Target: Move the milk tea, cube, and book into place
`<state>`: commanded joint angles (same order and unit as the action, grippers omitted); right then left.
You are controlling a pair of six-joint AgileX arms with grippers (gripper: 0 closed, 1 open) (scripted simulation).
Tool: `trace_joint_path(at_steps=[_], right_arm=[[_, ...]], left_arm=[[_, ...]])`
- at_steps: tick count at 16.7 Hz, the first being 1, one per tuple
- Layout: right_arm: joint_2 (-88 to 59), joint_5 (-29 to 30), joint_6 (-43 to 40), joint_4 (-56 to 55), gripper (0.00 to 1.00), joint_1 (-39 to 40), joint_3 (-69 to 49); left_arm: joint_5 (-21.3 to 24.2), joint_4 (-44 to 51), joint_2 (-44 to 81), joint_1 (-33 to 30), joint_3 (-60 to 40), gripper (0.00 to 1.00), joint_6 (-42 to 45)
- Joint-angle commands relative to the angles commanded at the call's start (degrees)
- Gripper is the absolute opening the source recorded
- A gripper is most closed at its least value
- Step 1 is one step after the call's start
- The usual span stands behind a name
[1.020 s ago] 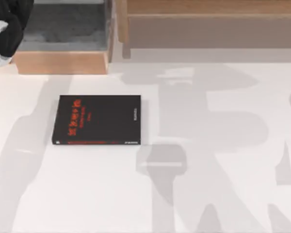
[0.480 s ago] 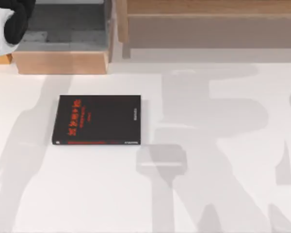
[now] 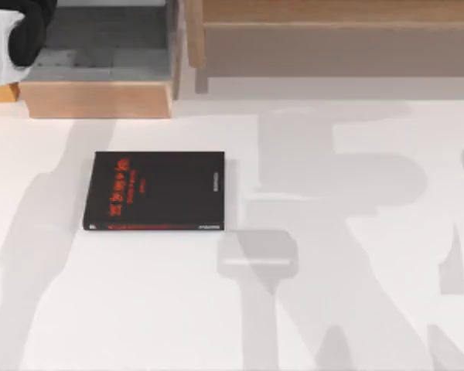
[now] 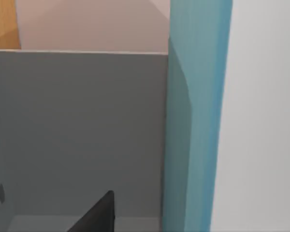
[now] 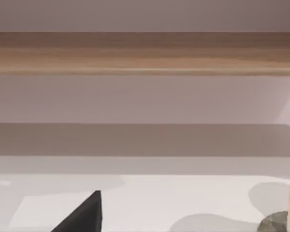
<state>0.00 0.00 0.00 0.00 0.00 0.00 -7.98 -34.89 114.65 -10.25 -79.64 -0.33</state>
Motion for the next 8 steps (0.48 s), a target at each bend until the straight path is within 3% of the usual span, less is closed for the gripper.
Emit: trace_joint_path(at_steps=[8], right_arm=[[0.0, 0.0, 0.0, 0.0, 1.00, 0.0, 0.0]], left_arm=[[0.0, 0.0, 0.0, 0.0, 0.0, 0.17, 0.0]])
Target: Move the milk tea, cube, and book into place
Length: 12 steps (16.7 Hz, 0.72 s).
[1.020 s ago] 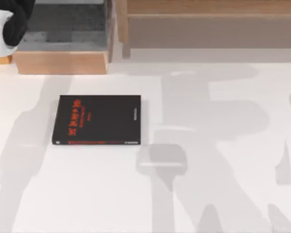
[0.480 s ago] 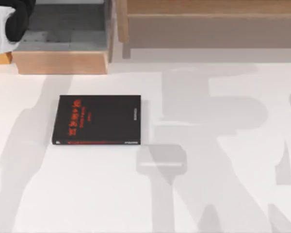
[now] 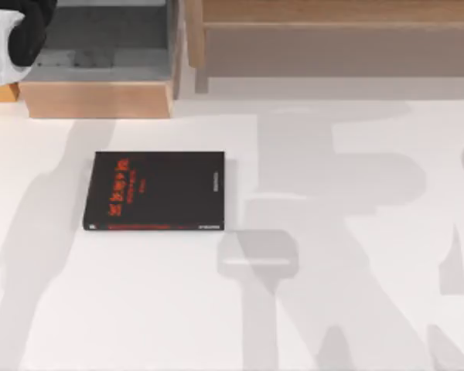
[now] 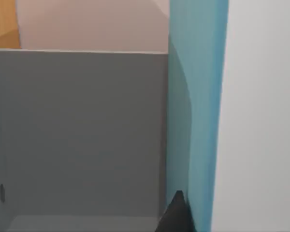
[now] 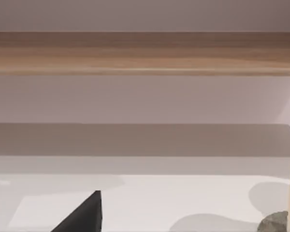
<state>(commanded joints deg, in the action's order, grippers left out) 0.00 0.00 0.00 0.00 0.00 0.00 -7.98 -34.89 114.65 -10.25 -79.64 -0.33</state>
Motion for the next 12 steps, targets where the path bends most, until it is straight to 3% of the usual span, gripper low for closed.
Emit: trace_joint_path(at_steps=[2, 3, 12], right_arm=[[0.0, 0.0, 0.0, 0.0, 1.00, 0.0, 0.0], [0.0, 0.0, 0.0, 0.0, 1.00, 0.0, 0.0], [0.0, 0.0, 0.0, 0.0, 1.00, 0.0, 0.0]], left_arm=[[0.0, 0.0, 0.0, 0.0, 0.0, 0.02, 0.0], [0.0, 0.0, 0.0, 0.0, 0.0, 0.00, 0.0], [0.0, 0.1, -0.3, -0.1, 0.1, 0.00, 0.1]])
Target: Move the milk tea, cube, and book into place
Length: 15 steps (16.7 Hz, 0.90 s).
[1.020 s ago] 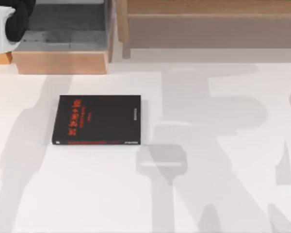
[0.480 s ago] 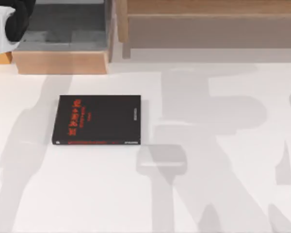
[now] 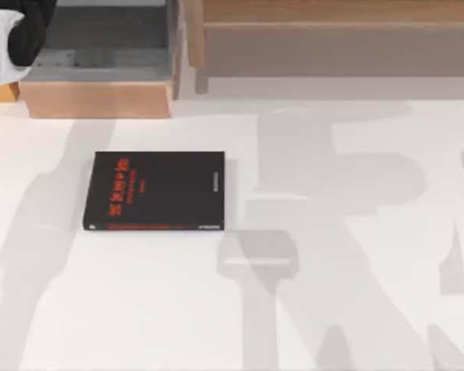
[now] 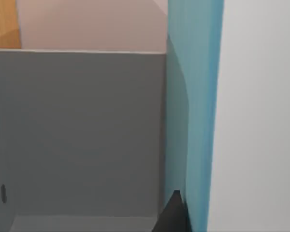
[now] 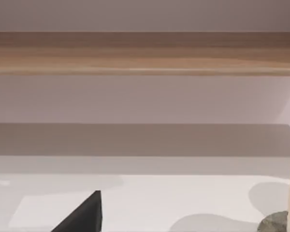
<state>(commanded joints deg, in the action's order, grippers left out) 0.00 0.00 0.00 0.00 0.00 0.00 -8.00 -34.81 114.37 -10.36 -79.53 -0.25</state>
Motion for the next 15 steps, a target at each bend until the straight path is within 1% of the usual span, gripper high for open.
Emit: trace_joint_path(at_steps=[11, 13, 15], right_arm=[[0.0, 0.0, 0.0, 0.0, 1.00, 0.0, 0.0], [0.0, 0.0, 0.0, 0.0, 1.00, 0.0, 0.0], [0.0, 0.0, 0.0, 0.0, 1.00, 0.0, 0.0]], left_arm=[[-0.3, 1.0, -2.4, -0.1, 1.3, 0.00, 0.2], [-1.5, -0.1, -4.2, -0.9, 2.7, 0.00, 1.9], [-3.7, -2.7, -8.2, -2.3, 4.7, 0.00, 6.0]])
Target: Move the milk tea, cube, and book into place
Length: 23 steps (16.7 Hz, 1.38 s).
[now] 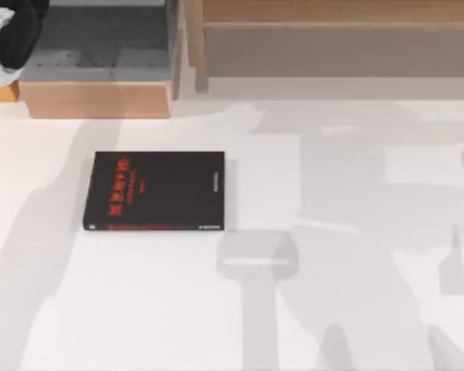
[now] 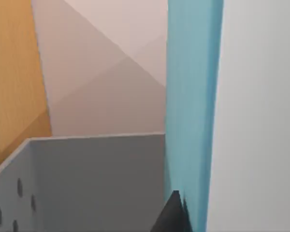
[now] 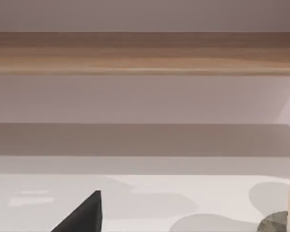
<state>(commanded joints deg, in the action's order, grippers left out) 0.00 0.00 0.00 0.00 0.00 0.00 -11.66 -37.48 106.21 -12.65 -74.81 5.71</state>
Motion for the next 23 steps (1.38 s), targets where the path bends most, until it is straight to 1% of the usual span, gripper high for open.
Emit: trace_joint_path(at_steps=[4, 7, 9, 12, 15, 18, 20, 23], right_arm=[[0.0, 0.0, 0.0, 0.0, 1.00, 0.0, 0.0], [0.0, 0.0, 0.0, 0.0, 1.00, 0.0, 0.0], [0.0, 0.0, 0.0, 0.0, 1.00, 0.0, 0.0], [0.0, 0.0, 0.0, 0.0, 1.00, 0.0, 0.0], [0.0, 0.0, 0.0, 0.0, 1.00, 0.0, 0.0], [0.0, 0.0, 0.0, 0.0, 1.00, 0.0, 0.0], [0.0, 0.0, 0.0, 0.0, 1.00, 0.0, 0.0], [0.0, 0.0, 0.0, 0.0, 1.00, 0.0, 0.0]], left_arm=[[-6.2, -6.4, -10.8, -4.0, 5.5, 0.00, 13.6], [-11.6, -10.0, -17.4, -9.3, 12.3, 0.00, 26.3], [-14.9, -11.2, -19.3, -14.0, 18.4, 0.00, 35.1], [-18.7, -10.4, -18.2, -21.0, 28.9, 0.00, 47.3], [-19.9, -6.6, -12.4, -25.4, 37.7, 0.00, 56.9], [-19.2, -1.9, -5.4, -26.2, 42.7, 0.00, 63.0], [-18.5, 0.0, -3.2, -25.6, 43.7, 0.00, 65.0], [-18.4, 0.2, -3.0, -25.4, 43.8, 0.00, 65.2]])
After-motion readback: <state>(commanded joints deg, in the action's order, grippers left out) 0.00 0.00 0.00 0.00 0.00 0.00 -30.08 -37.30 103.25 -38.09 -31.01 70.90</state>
